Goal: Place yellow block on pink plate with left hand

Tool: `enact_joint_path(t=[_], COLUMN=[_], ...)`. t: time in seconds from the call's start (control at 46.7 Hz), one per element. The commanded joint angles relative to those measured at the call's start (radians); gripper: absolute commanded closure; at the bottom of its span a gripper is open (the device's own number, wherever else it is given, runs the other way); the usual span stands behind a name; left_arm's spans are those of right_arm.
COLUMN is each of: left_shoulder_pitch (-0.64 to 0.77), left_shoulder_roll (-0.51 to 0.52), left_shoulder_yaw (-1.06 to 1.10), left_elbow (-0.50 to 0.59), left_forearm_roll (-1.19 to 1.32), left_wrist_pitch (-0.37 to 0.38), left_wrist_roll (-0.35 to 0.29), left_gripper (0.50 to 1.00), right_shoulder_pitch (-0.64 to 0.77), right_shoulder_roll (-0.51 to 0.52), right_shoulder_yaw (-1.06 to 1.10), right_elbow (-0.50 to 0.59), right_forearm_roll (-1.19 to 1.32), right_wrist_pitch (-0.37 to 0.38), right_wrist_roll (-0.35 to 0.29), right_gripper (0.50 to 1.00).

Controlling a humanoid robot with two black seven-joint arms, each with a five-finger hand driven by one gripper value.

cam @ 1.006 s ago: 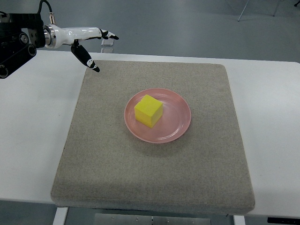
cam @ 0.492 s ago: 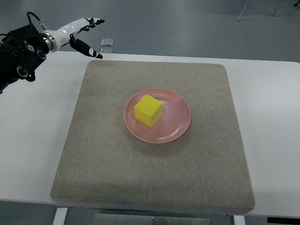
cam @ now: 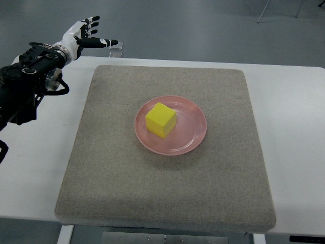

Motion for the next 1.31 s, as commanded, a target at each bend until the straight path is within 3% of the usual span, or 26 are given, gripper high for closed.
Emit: enact_joint_path(t=[0.0,0.257,0.535,0.706,1.284], left_shoulder_pitch=[0.015,0.082,0.122,0.133,0.133], left_shoulder_roll=[0.0,0.001,0.0,0.001,-0.007], left_shoulder_yaw=[-0.023,-0.242,-0.439,-0.454,-0.457], left_elbow=[0.0,0.02,0.024,0.021,0.024], left_forearm_roll=[-0.053,-0.064,-0.064,-0.066,-0.067], left_wrist_pitch=[-0.009,-0.171,-0.279,-0.334,-0.331], left_wrist_roll=[-0.002,-0.018,-0.021,-0.059,-0.061], left_gripper=[0.508,0.508,0.508,0.508,0.508], right_shoulder_pitch=[0.0,0.0,0.0,0.0,0.0], right_shoulder_roll=[0.0,0.0,0.0,0.0,0.0], right_shoulder_yaw=[0.0,0.0,0.001,0.0,0.001], right_elbow=[0.0,0.0,0.0,0.0,0.0], right_forearm_roll=[0.0,0.0,0.0,0.0,0.0], right_wrist_pitch=[0.0,0.0,0.0,0.0,0.0], right_wrist_roll=[0.0,0.0,0.0,0.001,0.0], right_gripper=[0.576,0.576,0.576,0.576,0.576])
